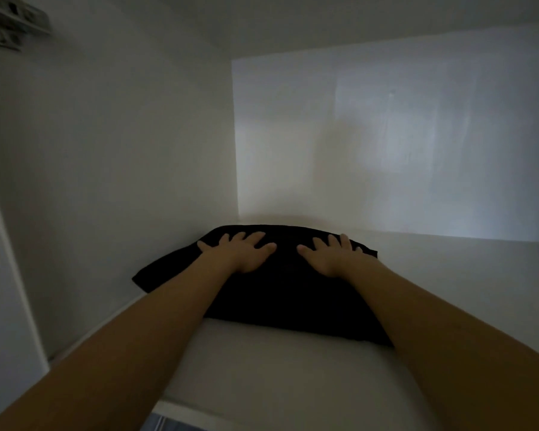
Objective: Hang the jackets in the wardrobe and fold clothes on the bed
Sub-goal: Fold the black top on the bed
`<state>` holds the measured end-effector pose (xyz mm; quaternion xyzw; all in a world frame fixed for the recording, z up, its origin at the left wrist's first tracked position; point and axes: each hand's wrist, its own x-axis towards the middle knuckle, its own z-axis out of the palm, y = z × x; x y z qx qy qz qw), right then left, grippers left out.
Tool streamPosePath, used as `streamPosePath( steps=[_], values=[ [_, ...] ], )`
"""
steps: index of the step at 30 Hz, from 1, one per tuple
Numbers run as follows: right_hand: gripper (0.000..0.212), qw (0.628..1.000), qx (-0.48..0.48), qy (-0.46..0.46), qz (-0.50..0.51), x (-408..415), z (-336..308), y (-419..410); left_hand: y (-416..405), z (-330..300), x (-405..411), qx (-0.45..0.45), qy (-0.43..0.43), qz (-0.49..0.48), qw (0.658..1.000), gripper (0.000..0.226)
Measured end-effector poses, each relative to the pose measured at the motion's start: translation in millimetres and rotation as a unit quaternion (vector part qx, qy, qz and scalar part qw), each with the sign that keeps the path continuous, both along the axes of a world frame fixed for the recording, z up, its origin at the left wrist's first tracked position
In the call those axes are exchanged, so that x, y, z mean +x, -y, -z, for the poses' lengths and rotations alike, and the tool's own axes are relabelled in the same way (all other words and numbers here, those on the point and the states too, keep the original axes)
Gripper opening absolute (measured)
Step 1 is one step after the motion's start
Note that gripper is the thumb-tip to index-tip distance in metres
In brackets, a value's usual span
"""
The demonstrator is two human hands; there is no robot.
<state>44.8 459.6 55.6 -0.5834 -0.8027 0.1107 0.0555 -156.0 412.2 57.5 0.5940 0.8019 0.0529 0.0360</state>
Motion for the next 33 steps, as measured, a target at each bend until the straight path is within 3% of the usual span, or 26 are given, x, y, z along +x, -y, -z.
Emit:
streamPosePath(
  steps=[18, 26, 30, 33],
  values=[
    [0.077, 1.000, 0.014, -0.001, 0.023, -31, 7, -139, -151, 5, -34, 0.004, 0.050, 0.012, 0.999, 0.079],
    [0.077, 0.999, 0.021, 0.010, 0.023, -37, 12, -166, -172, 7, -40, 0.001, 0.046, 0.014, 0.999, 0.079],
    [0.075, 0.999, 0.031, -0.014, 0.010, -33, 6, -160, -161, 1, -34, -0.013, 0.000, 0.009, 1.000, 0.075],
    [0.065, 0.992, 0.057, -0.108, -0.013, -17, -12, -138, -144, -15, -22, 0.003, -0.119, 0.019, 0.993, 0.069]
  ],
)
